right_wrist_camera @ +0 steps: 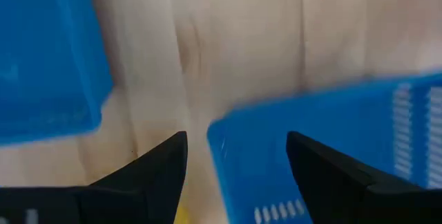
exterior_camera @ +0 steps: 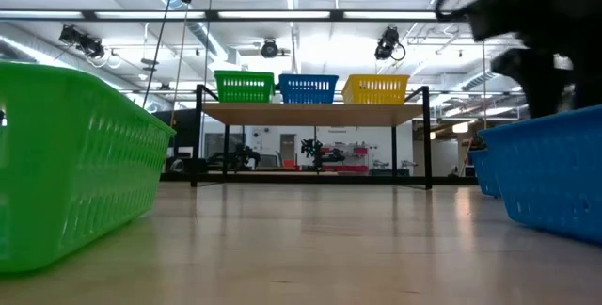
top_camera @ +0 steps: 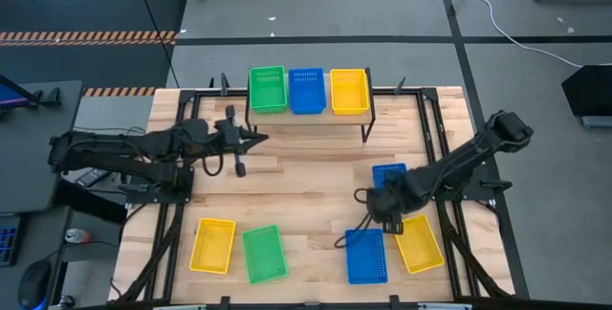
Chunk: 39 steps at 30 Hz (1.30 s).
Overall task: Stack baskets on shelf by color
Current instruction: Stack the top blue bin on top of the blue bin on the shelf
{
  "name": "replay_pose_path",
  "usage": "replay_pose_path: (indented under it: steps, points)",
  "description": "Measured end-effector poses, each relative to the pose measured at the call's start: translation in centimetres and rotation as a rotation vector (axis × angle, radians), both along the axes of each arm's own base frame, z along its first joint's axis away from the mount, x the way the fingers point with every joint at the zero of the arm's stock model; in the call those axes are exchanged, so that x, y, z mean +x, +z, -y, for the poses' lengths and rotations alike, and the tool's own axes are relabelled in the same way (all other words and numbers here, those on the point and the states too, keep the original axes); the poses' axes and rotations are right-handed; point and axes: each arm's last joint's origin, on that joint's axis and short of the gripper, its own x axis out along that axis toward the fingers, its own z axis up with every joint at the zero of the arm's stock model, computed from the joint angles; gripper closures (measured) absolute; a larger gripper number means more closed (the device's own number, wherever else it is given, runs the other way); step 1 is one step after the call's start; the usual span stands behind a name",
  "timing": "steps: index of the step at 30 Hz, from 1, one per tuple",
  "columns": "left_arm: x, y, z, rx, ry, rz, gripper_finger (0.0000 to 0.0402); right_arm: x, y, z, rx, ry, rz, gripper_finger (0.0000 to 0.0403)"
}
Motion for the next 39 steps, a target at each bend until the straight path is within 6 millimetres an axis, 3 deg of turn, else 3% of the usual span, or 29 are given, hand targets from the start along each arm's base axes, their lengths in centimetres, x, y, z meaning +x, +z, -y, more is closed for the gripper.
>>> replay_pose_path:
  steps: [7,12,21,27,34,39]
  points:
    - [-1.2,0.8,0.8,-0.038,-0.062,0.045,0.0382,-1.2,-0.1,-1.8,-0.008,-0.025,-0.025,0.0149]
    - [-1.3,0.8,1.1,-0.038,-0.077,0.04,0.0384,-3.3,-0.1,-2.4,-0.08,-0.045,-0.125,0.0149]
    - [-1.3,0.8,1.1,-0.038,-0.077,0.042,0.0386,-5.2,-2.7,-2.2,-0.182,-0.04,-0.145,0.0168]
    - [-1.3,0.8,1.1,-0.032,-0.078,0.043,0.0385,-4.9,-3.8,-2.3,-0.137,-0.024,-0.084,0.0239]
    - [-1.3,0.8,1.1,-0.031,-0.078,0.044,0.039,-4.0,-3.6,-2.0,-0.121,0.0,-0.052,0.0384]
    - [-1.2,1.1,1.1,-0.03,-0.078,0.075,0.0382,-1.9,-1.5,-1.8,-0.191,0.055,0.068,0.038]
